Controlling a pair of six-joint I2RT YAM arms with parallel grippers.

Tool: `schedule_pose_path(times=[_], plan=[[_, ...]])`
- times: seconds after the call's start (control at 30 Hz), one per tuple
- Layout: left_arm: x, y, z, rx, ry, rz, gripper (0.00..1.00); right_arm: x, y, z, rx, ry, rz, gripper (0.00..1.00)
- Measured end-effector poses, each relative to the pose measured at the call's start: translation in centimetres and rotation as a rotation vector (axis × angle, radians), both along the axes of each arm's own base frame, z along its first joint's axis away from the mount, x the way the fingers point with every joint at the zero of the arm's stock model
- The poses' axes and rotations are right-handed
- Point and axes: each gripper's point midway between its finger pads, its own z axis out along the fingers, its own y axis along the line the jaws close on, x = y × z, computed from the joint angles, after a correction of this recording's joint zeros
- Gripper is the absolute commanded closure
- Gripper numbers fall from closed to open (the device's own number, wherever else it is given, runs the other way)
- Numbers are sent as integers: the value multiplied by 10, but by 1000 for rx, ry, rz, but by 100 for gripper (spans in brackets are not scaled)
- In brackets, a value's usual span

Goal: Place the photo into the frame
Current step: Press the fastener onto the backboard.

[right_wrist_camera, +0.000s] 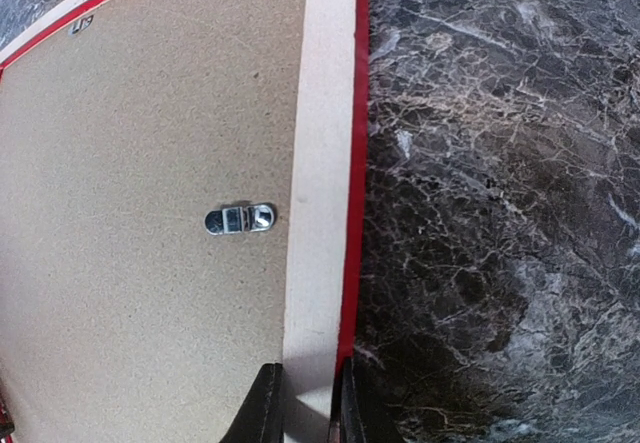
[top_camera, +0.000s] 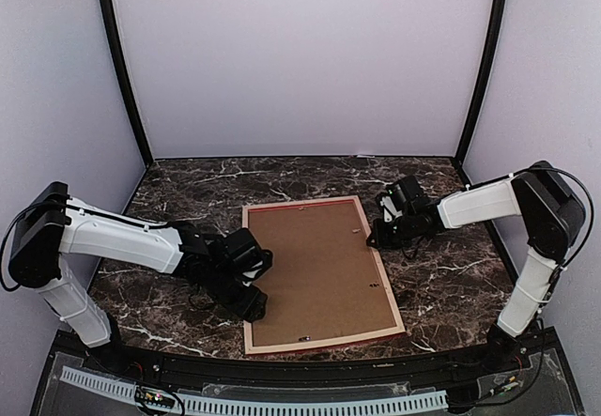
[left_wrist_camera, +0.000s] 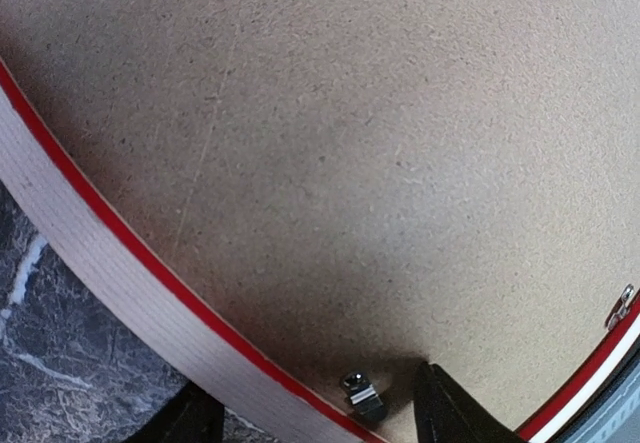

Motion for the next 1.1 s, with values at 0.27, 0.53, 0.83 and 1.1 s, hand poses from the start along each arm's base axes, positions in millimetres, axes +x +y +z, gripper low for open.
schedule_pose_path(times=[0.27, 0.53, 0.83, 1.1], plan=[[0, 1, 0, 3, -1, 6, 52, 0, 0, 0, 2, -1, -2, 87], [-1, 5, 1, -1, -6, 13, 62, 0, 0, 0, 6, -5, -2, 87], [-2, 5, 1, -6, -4, 24, 78, 0, 1, 0, 8, -5, -4, 87], [-2, 4, 2, -14, -2, 10, 44, 1, 1, 0, 9, -7, -5, 87]])
